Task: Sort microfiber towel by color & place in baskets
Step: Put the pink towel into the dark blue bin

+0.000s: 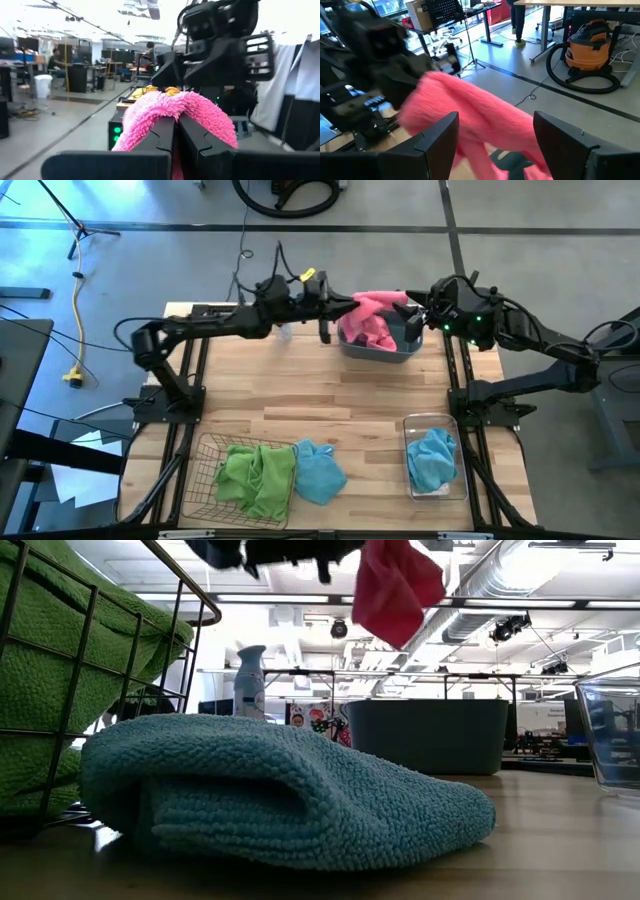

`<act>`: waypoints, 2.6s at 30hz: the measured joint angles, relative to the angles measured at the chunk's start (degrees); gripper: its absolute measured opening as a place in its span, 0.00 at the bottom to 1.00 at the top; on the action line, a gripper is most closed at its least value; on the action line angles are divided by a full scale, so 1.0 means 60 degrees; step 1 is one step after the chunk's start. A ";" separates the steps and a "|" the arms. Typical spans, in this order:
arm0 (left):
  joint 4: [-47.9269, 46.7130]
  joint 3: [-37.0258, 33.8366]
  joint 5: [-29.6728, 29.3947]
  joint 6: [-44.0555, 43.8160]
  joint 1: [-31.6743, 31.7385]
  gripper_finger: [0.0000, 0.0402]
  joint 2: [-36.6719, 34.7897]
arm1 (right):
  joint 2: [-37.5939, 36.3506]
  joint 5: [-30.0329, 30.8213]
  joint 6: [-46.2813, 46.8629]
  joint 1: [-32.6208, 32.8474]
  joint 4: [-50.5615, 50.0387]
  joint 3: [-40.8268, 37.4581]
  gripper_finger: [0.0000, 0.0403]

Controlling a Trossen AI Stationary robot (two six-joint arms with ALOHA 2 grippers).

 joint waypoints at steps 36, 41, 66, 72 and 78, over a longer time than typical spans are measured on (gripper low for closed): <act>-0.4733 0.2794 -0.1500 -0.2519 0.0938 0.00 0.4210 | 0.0004 0.0017 0.0328 0.0000 -0.0226 0.0000 0.62; -0.5918 0.2794 -0.1517 -0.3067 0.1107 0.00 0.4209 | 0.0064 0.0021 0.0361 0.0000 -0.0230 0.0000 0.62; -0.7596 0.3690 -0.1908 -0.1250 0.0727 0.14 0.4154 | 0.0681 0.0210 0.0260 0.0001 -0.0219 0.0004 0.62; -0.7293 0.3690 -0.1936 -0.0853 0.0560 0.38 0.4154 | 0.0681 0.0210 0.0284 0.0000 -0.0219 0.0004 0.62; -0.7757 0.3690 -0.1822 -0.0918 0.0586 0.55 0.4118 | 0.0681 0.0214 0.0270 0.0004 -0.0215 0.0004 0.62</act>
